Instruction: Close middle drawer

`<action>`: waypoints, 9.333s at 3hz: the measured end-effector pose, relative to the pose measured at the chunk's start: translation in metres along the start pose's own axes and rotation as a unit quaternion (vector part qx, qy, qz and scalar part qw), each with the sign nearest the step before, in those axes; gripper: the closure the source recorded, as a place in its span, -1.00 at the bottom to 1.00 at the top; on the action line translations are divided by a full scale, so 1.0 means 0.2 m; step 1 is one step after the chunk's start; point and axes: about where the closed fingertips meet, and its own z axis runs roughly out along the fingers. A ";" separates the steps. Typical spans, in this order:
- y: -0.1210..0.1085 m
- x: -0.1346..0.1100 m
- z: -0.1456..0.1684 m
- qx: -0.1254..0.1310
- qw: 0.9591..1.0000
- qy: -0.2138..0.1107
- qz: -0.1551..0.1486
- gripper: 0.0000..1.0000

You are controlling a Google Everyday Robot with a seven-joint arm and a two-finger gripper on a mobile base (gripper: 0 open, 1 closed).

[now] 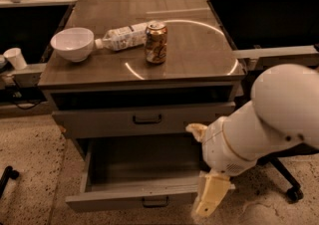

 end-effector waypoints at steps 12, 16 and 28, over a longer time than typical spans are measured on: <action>-0.04 0.85 1.55 0.004 0.983 -0.135 -0.121 1.00; -0.10 0.98 1.76 0.035 0.981 -0.190 -0.027 0.20; -0.47 1.04 1.84 0.098 0.980 -0.174 0.018 -0.70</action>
Offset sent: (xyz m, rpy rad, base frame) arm 0.0035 -0.0007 -0.0216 -0.0422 0.0456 -0.0216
